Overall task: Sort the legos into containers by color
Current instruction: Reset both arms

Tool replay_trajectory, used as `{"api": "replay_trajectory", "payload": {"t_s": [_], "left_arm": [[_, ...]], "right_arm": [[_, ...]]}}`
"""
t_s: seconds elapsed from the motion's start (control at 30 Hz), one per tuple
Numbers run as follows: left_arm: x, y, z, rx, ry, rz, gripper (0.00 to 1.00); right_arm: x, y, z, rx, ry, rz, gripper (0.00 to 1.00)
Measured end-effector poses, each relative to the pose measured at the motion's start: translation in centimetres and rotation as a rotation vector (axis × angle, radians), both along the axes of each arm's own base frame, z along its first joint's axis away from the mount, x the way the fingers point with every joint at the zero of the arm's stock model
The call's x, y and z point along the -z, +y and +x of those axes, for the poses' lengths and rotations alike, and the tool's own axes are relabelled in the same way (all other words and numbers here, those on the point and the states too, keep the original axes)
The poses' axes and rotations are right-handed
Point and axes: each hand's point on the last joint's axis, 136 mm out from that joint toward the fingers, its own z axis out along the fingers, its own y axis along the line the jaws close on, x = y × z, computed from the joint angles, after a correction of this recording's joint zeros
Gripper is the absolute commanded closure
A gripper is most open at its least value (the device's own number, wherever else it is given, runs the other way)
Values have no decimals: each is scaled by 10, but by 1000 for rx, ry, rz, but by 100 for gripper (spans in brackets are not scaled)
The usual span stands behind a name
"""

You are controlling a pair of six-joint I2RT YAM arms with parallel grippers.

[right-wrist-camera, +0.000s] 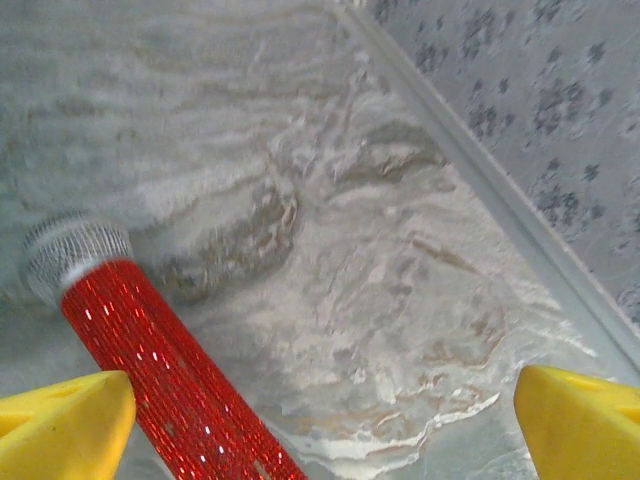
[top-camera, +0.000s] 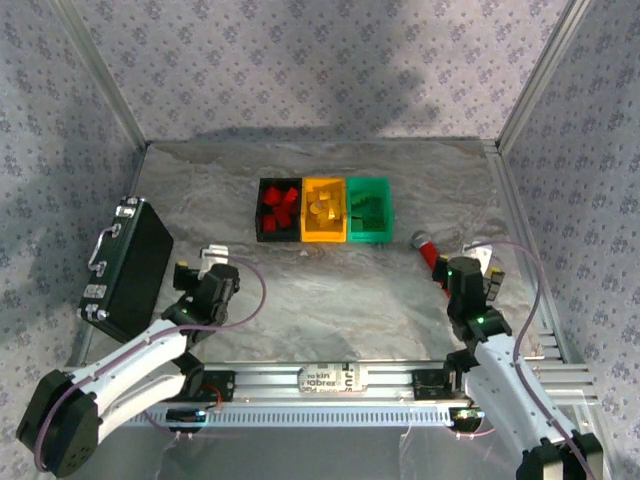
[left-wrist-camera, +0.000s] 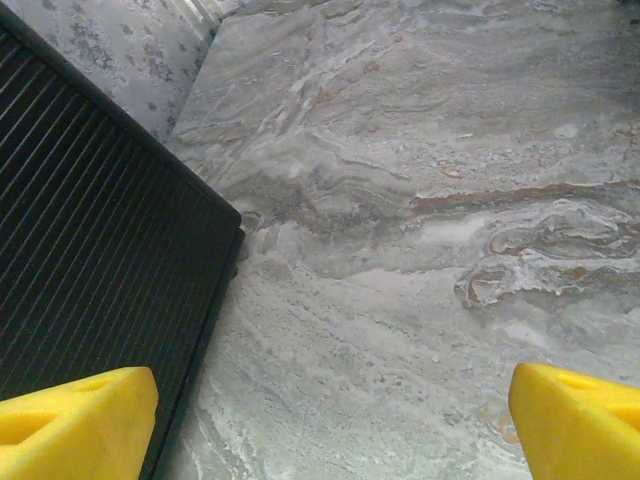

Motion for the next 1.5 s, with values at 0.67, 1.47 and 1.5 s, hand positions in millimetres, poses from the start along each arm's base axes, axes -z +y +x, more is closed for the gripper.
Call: {"api": "replay_trajectory", "payload": {"t_s": [0.67, 1.47, 1.5], "left_arm": [[-8, 32, 15, -131, -98, -85, 0], [-14, 49, 32, -139, -261, -180, 0], [-14, 50, 33, -140, -266, -182, 0]], "right_arm": [[23, -5, 33, -29, 19, -64, 1], [12, 7, 73, -120, -211, -75, 1], [12, 6, 74, -118, -216, -77, 1]]}}
